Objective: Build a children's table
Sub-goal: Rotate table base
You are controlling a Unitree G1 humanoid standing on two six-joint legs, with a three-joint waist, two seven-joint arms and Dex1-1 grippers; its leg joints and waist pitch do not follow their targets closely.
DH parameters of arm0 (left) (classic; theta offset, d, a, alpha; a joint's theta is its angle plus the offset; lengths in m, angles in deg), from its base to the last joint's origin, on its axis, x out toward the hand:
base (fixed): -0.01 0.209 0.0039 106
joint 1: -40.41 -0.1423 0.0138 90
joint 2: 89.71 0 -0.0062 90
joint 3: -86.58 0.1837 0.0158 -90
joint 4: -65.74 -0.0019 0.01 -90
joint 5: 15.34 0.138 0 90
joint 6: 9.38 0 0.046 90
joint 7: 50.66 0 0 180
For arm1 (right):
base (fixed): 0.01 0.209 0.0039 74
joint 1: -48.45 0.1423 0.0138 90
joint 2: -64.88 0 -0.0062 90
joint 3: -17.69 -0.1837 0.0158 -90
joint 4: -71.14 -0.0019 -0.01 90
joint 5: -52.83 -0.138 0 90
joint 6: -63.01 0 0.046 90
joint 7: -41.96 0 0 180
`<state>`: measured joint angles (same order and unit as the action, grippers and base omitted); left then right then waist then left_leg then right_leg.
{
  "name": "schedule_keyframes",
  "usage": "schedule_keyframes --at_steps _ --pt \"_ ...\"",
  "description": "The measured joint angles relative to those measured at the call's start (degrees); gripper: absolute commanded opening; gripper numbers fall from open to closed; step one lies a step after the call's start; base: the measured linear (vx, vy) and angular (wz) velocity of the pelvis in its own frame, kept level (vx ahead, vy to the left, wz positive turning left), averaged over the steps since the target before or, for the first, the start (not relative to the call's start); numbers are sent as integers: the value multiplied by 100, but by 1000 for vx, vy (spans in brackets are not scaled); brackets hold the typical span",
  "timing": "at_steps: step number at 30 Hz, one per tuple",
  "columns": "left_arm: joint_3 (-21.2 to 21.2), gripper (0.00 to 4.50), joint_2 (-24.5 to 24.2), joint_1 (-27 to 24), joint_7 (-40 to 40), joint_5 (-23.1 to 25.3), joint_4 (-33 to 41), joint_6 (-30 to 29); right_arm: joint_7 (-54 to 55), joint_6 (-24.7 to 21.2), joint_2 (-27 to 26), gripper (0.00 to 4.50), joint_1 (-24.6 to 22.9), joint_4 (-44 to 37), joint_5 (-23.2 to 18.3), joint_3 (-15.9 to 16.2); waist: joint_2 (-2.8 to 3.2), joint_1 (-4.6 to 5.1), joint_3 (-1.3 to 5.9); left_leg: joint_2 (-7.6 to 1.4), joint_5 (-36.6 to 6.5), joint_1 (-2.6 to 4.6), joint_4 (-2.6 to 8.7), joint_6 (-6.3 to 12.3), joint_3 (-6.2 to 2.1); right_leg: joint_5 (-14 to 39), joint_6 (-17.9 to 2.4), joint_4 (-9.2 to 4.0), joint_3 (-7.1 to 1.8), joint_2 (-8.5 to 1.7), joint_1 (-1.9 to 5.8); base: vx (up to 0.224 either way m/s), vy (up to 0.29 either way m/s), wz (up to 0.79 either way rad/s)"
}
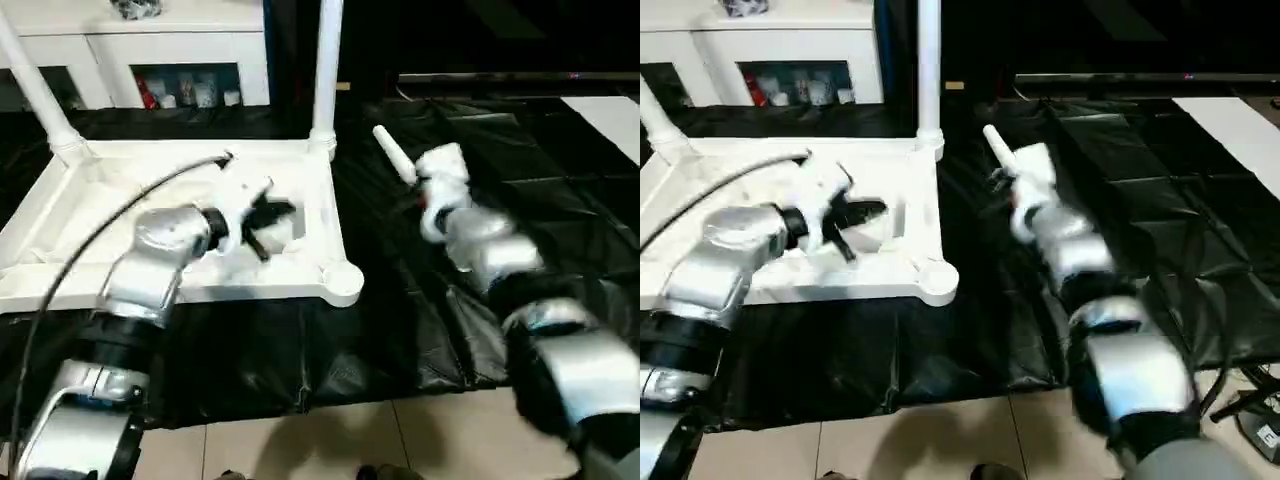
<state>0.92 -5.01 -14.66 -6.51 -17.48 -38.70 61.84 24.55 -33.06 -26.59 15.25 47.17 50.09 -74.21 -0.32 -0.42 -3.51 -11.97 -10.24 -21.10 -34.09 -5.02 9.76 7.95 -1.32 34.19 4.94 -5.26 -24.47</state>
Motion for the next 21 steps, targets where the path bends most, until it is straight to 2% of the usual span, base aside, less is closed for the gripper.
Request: schedule_keyframes --at_steps 5,8,16,18,19,21 --pt "2 124 -265 -424 355 -183 758 -366 132 -140 228 127 220 374 41 -19 -1 14 0 -1 0 -21 -8 0 5 1 1 22 -2 0 -42 0 0 0" --pt "-12 129 -413 -690 554 -429 1357 -722 225 -292 331 144 372 579 109 -102 -2 -24 -1 -2 1 -35 -16 0 2 2 1 34 0 0 -58 0 0 0" --pt "-264 198 -926 -896 960 -1122 2509 -1294 343 -337 445 206 639 828 116 -202 -5 -158 -7 -1 0 -21 -42 -1 1 25 24 77 -10 -2 -58 0 0 0" --pt "-395 215 -1120 -1066 1047 -1227 2789 -1644 366 -365 465 227 641 900 120 -206 -6 -164 -34 0 0 -22 -42 -1 -1 28 31 79 -10 -1 -60 0 0 0" --pt "-440 237 -1224 -1129 1069 -1248 2899 -1776 381 -381 467 245 641 901 123 -209 -14 -164 -66 0 0 -21 -41 -1 -2 28 30 81 -10 -1 -62 0 0 0" --pt "-524 249 -1370 -1273 1100 -1310 3085 -2010 401 -414 478 255 642 927 126 -220 -22 -163 -132 1 0 -22 -41 -1 -6 26 28 81 -9 0 -63 0 0 0"
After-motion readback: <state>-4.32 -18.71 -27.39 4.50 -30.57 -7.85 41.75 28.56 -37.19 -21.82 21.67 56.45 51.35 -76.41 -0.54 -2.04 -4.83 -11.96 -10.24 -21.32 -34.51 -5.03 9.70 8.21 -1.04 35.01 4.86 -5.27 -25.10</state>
